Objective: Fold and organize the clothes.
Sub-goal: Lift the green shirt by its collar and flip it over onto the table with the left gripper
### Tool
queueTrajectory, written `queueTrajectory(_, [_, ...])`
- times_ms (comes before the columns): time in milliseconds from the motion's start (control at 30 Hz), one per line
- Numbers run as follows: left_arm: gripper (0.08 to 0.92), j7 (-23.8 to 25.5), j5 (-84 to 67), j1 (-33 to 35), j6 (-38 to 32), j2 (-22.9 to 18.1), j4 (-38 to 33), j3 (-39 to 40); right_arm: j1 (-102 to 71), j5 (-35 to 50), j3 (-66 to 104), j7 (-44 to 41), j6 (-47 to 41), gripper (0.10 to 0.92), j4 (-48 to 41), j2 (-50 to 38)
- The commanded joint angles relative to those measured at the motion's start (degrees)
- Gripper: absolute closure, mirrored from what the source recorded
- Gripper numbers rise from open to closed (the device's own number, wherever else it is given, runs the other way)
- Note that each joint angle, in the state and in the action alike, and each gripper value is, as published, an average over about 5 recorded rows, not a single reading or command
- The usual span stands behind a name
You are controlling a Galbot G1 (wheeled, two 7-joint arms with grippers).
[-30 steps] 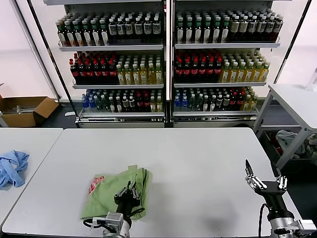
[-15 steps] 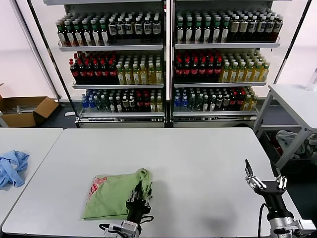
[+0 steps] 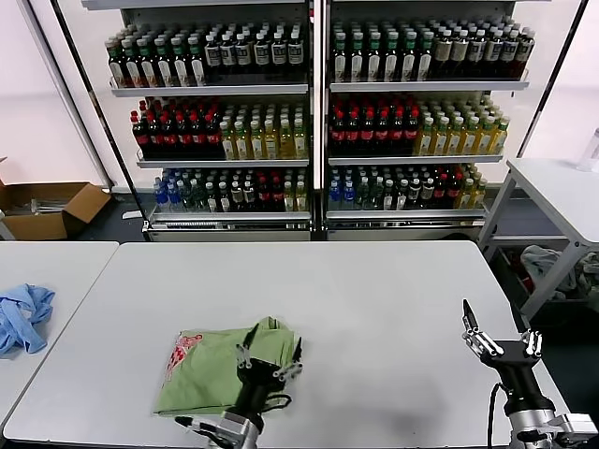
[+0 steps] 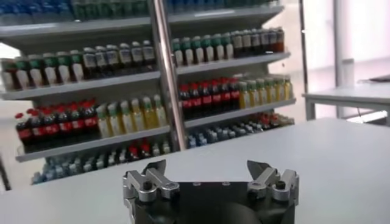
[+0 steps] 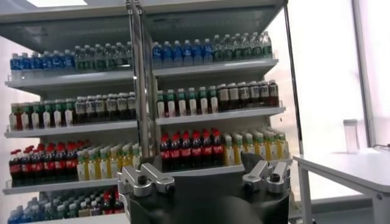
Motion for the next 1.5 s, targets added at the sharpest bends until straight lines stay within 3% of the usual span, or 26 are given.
queueTrajectory(33, [0.179,0.2,-14.1,9.6,2.6,8.7,-4.9,-24.7,0.3,0.1,0.4,0.1,-0.3,0.203,0.3,-0.1])
queueTrajectory(333, [0.177,1.6,-27.2,13.9,2.1,8.5,0.0,-31.1,0.5,0.2,0.3,0.1,-0.6,0.203,0.1,-0.2])
queueTrajectory(600, [0.177,3.5,-30.9,15.0,3.1,7.4,3.3,-30.1,0.5,0.3,0.3,0.1,-0.6,0.203,-0.2,-0.2])
queueTrajectory(1133, [0.177,8.6,-35.5,12.9,-1.5,4.9,11.9,-29.2,0.1,0.3,0.4,0.0,-0.4,0.203,-0.1,-0.2])
queueTrajectory(1500, [0.178,11.0,-34.8,13.9,-4.9,4.2,12.3,-27.8,0.5,0.3,0.1,0.0,-0.3,0.203,-0.3,-0.1])
